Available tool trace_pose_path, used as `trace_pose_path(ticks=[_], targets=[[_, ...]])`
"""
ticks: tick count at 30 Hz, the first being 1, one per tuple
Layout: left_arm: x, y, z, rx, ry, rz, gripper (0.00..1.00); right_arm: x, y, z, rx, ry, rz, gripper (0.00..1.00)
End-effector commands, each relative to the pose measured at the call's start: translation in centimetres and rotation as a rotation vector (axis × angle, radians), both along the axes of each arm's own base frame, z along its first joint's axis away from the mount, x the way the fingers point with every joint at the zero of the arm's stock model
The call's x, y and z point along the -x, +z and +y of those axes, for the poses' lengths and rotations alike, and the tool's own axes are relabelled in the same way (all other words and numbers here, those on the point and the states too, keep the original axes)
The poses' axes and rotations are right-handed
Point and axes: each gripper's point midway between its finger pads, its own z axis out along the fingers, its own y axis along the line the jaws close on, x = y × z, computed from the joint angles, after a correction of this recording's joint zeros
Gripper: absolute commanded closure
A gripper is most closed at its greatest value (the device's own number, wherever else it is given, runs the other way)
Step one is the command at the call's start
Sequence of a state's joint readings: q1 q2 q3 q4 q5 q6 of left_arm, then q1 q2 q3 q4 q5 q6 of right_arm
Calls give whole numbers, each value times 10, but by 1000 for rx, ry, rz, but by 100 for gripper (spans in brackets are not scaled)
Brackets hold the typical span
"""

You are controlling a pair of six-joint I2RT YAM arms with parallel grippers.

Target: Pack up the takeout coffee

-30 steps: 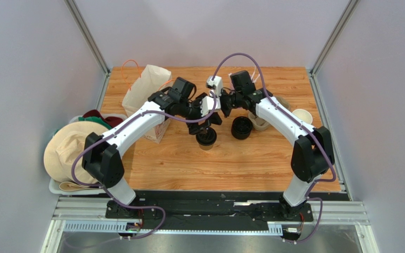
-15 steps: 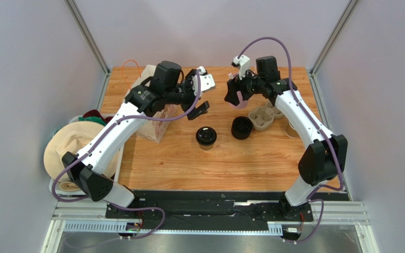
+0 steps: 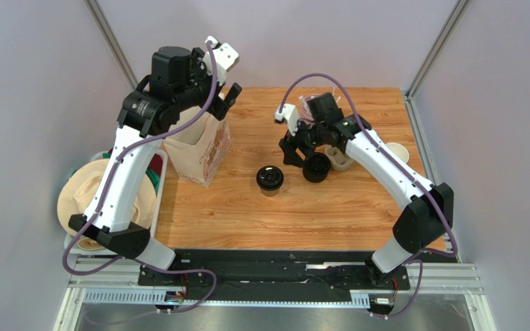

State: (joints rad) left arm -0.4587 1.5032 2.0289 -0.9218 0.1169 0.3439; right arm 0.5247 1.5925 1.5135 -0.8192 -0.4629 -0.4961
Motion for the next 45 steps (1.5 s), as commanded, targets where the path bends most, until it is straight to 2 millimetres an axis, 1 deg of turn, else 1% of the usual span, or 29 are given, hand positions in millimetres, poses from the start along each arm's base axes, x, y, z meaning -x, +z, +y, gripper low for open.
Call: trace_pose_path(ticks=[1, 2, 3, 4, 6, 7, 8, 9, 10, 11, 13, 15, 18, 22, 25, 30, 31, 32, 34, 36, 39, 40, 43, 45], targets=[[-3, -20, 32, -18, 123, 78, 3, 24, -15, 20, 96, 133, -79, 30], [-5, -29, 38, -19, 136, 98, 3, 27, -21, 28, 122, 150, -88, 30], [-5, -31, 40, -13, 138, 105, 3, 26, -21, 32, 126, 153, -101, 31], [-3, -30, 42, -5, 141, 101, 3, 26, -27, 37, 129, 160, -91, 32], [-1, -34, 48, -8, 146, 110, 3, 33, -33, 45, 135, 181, -60, 35], [1, -32, 51, -4, 151, 103, 3, 32, -38, 50, 145, 186, -41, 35], [1, -35, 55, -9, 162, 107, 3, 38, -44, 55, 165, 203, -24, 36], [2, -35, 58, -5, 169, 108, 3, 43, -50, 55, 188, 209, -3, 38], [3, -32, 62, 0, 177, 96, 3, 41, -60, 57, 221, 190, 11, 38], [3, -35, 64, -1, 180, 101, 3, 43, -64, 61, 233, 192, 8, 38], [5, -35, 67, -3, 190, 96, 3, 40, -75, 63, 269, 169, 8, 38], [7, -33, 68, 0, 189, 86, 3, 36, -80, 66, 276, 154, 7, 38], [9, -34, 67, 4, 187, 86, 3, 32, -80, 66, 281, 134, 4, 38], [10, -36, 69, -1, 189, 79, 3, 33, -83, 66, 282, 137, 7, 39], [10, -37, 69, -2, 192, 81, 3, 35, -88, 65, 290, 140, 25, 43], [9, -35, 68, 2, 185, 80, 3, 40, -91, 64, 300, 148, 33, 55], [9, -36, 68, 0, 187, 83, 3, 41, -93, 64, 307, 152, 37, 62], [8, -37, 68, -1, 188, 84, 3, 42, -94, 63, 311, 154, 43, 65], [7, -39, 67, -1, 186, 91, 3, 44, -94, 63, 320, 161, 47, 70], [7, -39, 68, -5, 191, 90, 3, 46, -94, 63, 324, 167, 49, 71], [7, -40, 69, -8, 193, 90, 3, 45, -93, 61, 335, 170, 40, 80], [6, -40, 69, -9, 193, 90, 3, 45, -91, 61, 341, 170, 36, 87], [7, -39, 67, -8, 185, 90, 3, 41, -84, 58, 354, 162, 14, 100], [7, -39, 67, -9, 180, 93, 3, 40, -76, 55, 358, 156, -3, 100]])
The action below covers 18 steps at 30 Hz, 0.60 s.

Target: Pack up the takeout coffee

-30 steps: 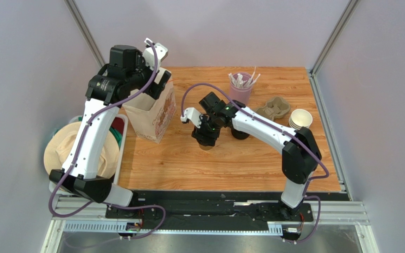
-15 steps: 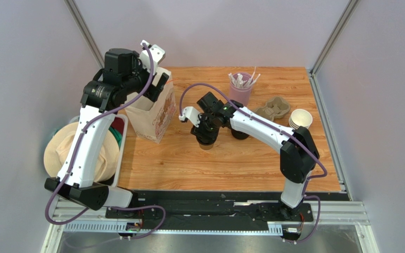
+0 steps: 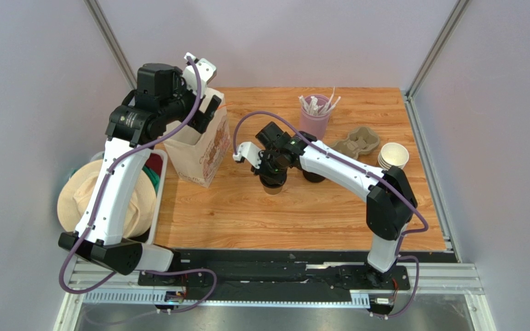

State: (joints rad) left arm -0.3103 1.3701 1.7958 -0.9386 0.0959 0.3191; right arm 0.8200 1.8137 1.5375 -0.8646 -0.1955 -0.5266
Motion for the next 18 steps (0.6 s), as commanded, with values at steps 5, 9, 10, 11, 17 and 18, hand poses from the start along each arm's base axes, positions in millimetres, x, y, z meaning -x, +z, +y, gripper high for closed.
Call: trace_pose_path(ticks=[5, 9, 10, 11, 17, 18], targets=[[-1, 4, -6, 18, -31, -6, 3, -13, 54, -7, -33, -20, -103, 100], [3, 3, -11, 12, -80, -8, 3, -16, 86, -15, -80, -40, -120, 100], [4, 4, -11, 10, -91, -13, 3, -16, 97, -17, -97, -43, -133, 100], [5, 3, -15, 15, -108, -9, 3, -16, 109, -17, -119, -43, -145, 100], [2, -3, -14, -10, -118, -6, 3, -18, 175, -40, -237, -92, -224, 100], [0, -5, -14, -15, -117, -7, 4, -18, 184, -44, -255, -100, -241, 100]])
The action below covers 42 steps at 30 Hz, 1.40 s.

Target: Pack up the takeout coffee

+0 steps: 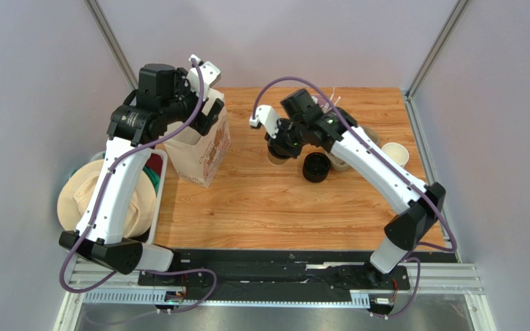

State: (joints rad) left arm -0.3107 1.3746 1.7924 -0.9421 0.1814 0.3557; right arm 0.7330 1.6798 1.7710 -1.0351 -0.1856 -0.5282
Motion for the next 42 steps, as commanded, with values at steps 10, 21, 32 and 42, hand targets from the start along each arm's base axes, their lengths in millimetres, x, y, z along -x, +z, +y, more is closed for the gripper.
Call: trace_pose_path(ticks=[10, 21, 32, 42], targets=[[-15, -26, -27, -88, -130, -20, 19, 24, 146, -45, -245, -27, -275, 100], [-25, -35, -37, -120, -140, -5, 82, 26, 175, -63, -289, -62, -349, 100], [2, -24, -65, -125, -240, -15, 100, 15, 189, -65, -304, -107, -395, 100], [39, -12, -101, -63, -361, 33, 100, 0, 218, -80, -337, -212, -484, 100]])
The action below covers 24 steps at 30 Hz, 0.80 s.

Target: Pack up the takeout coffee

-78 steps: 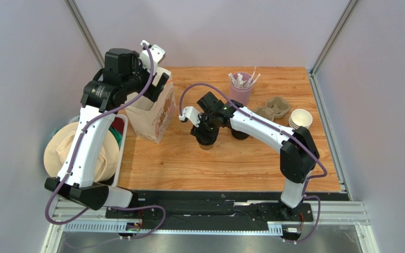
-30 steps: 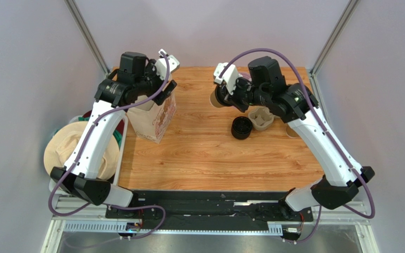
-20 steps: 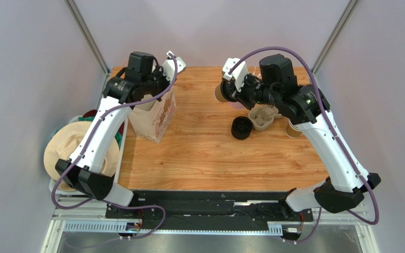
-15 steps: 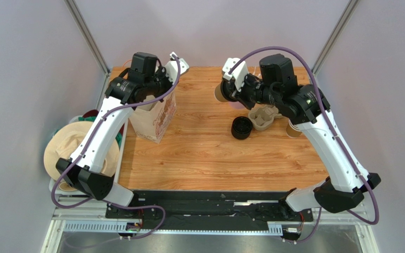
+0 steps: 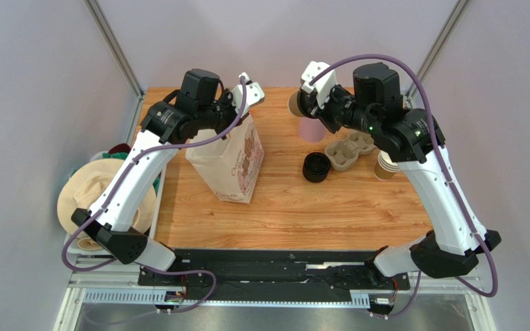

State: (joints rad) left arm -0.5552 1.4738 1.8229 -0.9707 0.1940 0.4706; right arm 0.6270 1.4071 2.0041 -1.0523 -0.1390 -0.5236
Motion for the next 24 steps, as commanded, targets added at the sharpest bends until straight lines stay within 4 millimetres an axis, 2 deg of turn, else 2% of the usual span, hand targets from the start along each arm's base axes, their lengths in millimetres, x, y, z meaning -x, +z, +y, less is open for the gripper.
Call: trace_pose_path(ticks=[1, 10, 16, 19, 20, 22, 23, 24], targets=[[20, 15, -14, 49, -48, 14, 100, -12, 32, -13, -62, -86, -88, 100], [51, 1, -39, 40, -158, 60, 100, -5, 48, -29, -97, -127, -128, 100], [70, 2, -54, 55, -233, 72, 100, -4, 56, -33, -114, -147, -146, 100], [75, 1, -57, 53, -248, 75, 85, -9, 55, -34, -118, -172, -138, 100], [74, 0, -58, 49, -246, 76, 71, -10, 54, -34, -118, -176, -134, 100], [73, -1, -57, 45, -240, 74, 64, -12, 53, -32, -122, -181, -127, 100], [73, 1, -57, 46, -240, 67, 54, -14, 53, -31, -125, -184, -122, 100], [71, 5, -56, 50, -235, 57, 52, -15, 53, -32, -127, -191, -121, 100]])
